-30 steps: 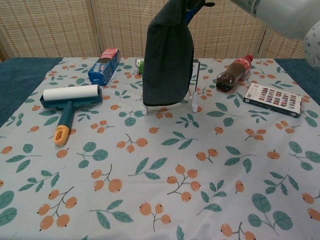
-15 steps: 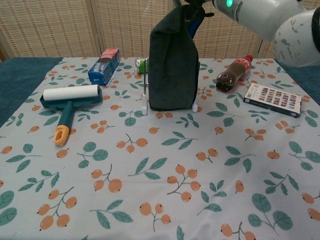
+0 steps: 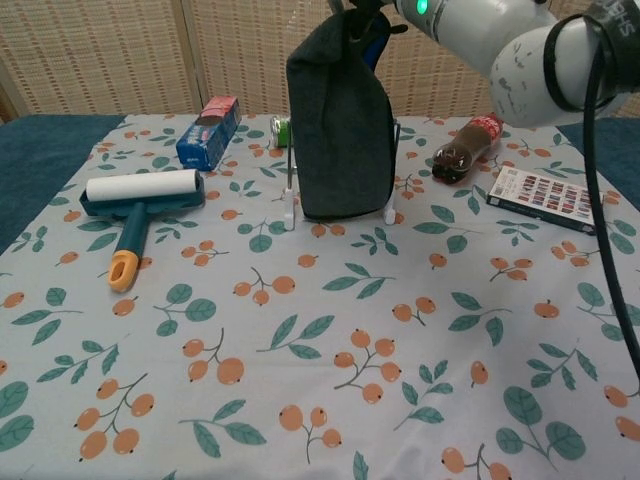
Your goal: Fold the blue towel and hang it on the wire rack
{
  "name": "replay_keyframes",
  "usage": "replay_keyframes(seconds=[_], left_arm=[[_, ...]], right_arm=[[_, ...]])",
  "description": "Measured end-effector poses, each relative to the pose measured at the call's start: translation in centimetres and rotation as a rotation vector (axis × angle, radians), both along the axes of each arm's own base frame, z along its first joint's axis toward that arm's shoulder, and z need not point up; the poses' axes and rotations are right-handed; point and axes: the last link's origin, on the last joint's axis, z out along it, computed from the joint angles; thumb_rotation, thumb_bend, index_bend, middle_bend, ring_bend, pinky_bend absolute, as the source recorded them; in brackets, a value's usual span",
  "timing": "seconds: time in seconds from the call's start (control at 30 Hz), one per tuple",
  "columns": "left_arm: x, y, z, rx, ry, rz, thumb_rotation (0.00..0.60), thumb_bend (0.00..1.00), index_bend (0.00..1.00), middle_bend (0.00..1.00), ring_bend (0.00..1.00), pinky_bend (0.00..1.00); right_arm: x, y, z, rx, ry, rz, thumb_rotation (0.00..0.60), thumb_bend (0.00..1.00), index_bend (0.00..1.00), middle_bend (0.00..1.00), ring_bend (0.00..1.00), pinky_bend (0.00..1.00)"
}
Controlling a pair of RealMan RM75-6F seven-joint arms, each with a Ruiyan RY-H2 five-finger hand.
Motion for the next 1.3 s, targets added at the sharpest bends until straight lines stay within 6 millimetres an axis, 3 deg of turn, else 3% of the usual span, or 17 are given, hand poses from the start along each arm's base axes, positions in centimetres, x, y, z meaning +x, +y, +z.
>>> replay_keyframes(seconds=[0.17, 0.23, 0.33, 0.47, 0.8, 0.93, 1.1, 1.3], left_arm=[[0.0, -0.1, 0.2, 0.005, 0.000, -0.001, 0.600, 0.27, 0.19, 0.26, 0.24, 0.45], [0.0, -0.2, 0.2, 0.003, 0.001, 0.001, 0.600, 0.27, 0.19, 0.26, 0.24, 0.45], [-0.1, -0.2, 0.2, 0.004, 0.001, 0.006, 0.600, 0.27, 0.18, 0.26, 0.24, 0.45], [-0.1, -0.3, 0.4, 0.009, 0.001, 0.007, 0.600, 0.27, 0.18, 0.26, 0.24, 0.45], [0.0, -0.2, 0.4, 0.007, 0.005, 0.002, 0.600, 0.27, 0.18, 0.26, 0.24, 0.45], [0.0, 0.0, 0.4, 0.002, 0.008, 0.002, 0.600, 0.27, 0.18, 0.26, 0.24, 0.45], [0.0, 0.5, 0.4, 0.003, 0.011, 0.003, 0.600, 0.27, 0.18, 0.26, 0.24, 0.45], [0.0, 1.3, 0.5, 0.002, 0.017, 0.004, 0.600, 0.27, 0.19, 0.26, 0.24, 0.45]], right_arm=[[0.4, -0.7, -0.4, -0.004, 0.011, -0.026, 0.600, 0.33, 0.48, 0.94, 0.89, 1.00], [0.5, -1.0, -0.6, -0.010, 0.017, -0.041, 0.600, 0.24, 0.29, 0.93, 0.89, 1.00], [0.8, -1.2, -1.0, -0.010, 0.016, -0.061, 0.600, 0.12, 0.11, 0.92, 0.89, 1.00], [1.0, -1.4, -1.2, -0.003, 0.001, -0.072, 0.600, 0.01, 0.00, 0.92, 0.89, 1.00], [0.7, -1.4, 0.2, -0.025, -0.026, -0.048, 0.600, 0.00, 0.00, 0.90, 0.88, 1.00], [-0.1, -1.0, 1.3, -0.027, -0.026, -0.024, 0.600, 0.02, 0.14, 0.85, 0.84, 1.00], [-1.6, 0.3, 2.9, -0.006, -0.046, 0.001, 0.600, 0.21, 0.44, 0.80, 0.80, 1.00], [-4.5, 3.2, 5.6, 0.031, -0.056, 0.019, 0.600, 0.38, 0.54, 0.74, 0.73, 1.00]])
